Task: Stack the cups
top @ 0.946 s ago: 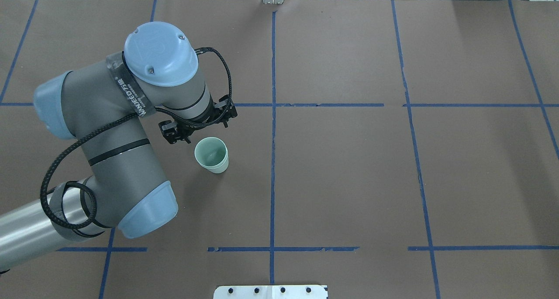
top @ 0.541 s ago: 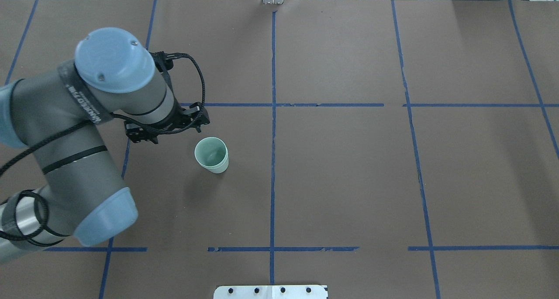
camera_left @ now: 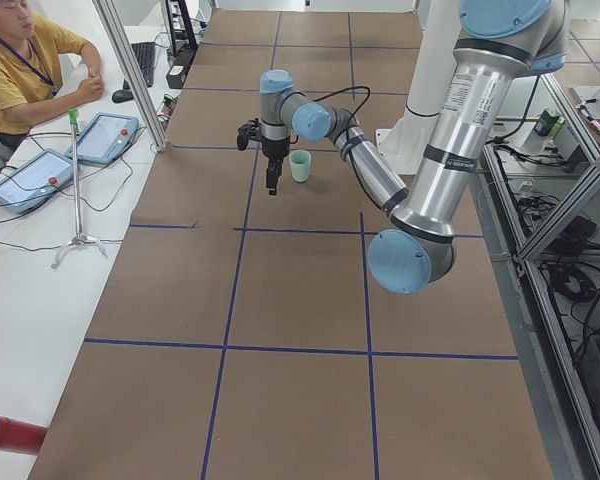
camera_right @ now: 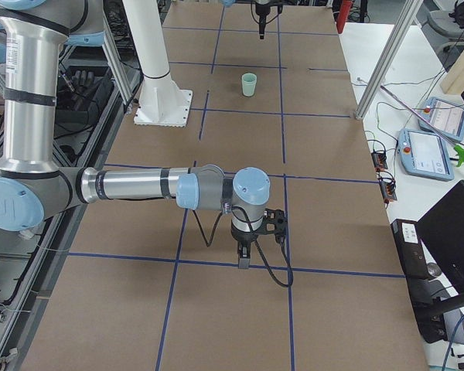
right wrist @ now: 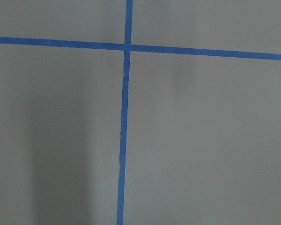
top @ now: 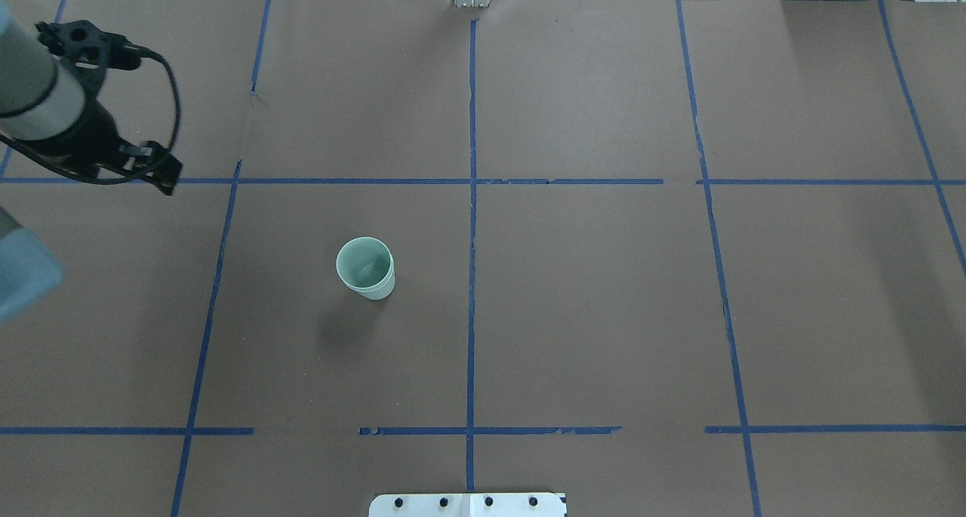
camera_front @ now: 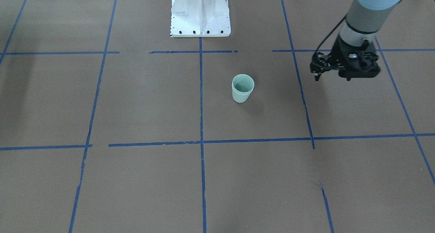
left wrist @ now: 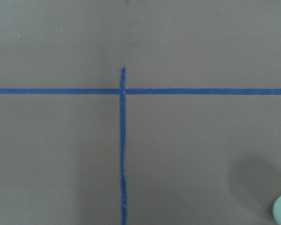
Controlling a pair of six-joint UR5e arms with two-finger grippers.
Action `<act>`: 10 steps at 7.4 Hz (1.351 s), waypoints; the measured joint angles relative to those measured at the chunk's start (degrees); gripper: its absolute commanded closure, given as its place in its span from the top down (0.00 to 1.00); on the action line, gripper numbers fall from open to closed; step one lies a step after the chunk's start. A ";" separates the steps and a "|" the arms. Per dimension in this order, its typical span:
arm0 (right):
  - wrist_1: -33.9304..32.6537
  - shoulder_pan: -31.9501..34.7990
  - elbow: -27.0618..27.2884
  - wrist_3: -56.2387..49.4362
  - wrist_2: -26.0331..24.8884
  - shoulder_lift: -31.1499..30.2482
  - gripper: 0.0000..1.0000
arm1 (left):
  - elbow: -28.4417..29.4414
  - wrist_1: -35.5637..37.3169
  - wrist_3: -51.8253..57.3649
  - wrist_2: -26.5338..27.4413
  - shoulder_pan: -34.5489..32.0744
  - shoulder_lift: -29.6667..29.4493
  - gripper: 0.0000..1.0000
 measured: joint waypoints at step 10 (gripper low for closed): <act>0.00 0.01 0.00 0.00 0.00 -0.01 1.00 | 13.32 -1.29 48.92 -16.23 -31.39 20.66 1.00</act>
